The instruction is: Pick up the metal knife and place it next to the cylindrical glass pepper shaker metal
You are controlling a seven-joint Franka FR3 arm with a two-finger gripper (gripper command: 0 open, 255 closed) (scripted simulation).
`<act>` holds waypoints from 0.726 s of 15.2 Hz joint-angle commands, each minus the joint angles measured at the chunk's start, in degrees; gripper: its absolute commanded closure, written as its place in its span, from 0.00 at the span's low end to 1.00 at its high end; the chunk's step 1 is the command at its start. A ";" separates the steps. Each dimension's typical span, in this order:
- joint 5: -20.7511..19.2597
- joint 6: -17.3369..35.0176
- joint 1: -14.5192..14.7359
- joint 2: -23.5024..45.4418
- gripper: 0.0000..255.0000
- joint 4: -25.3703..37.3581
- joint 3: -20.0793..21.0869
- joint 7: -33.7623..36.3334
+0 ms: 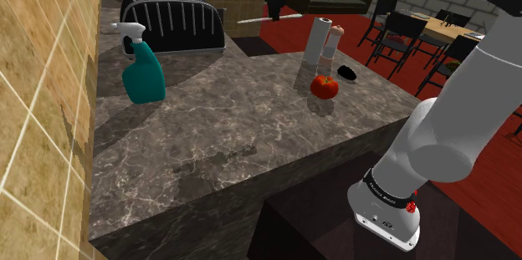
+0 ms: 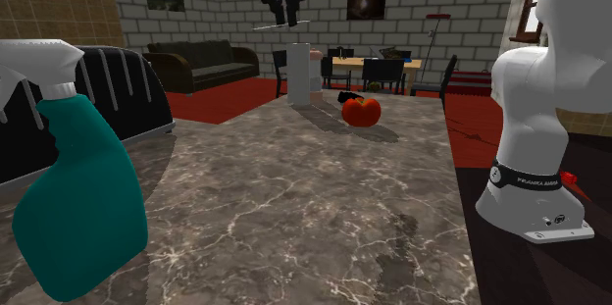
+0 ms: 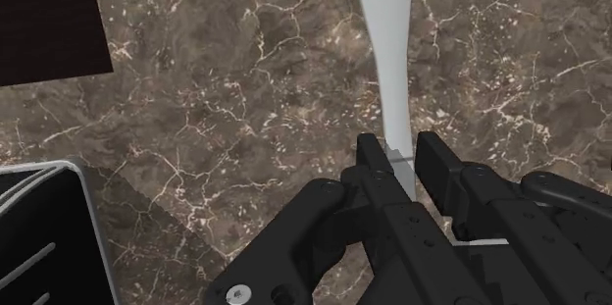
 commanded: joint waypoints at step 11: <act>-3.70 4.73 -6.54 -13.20 1.00 -15.25 -7.77 -13.19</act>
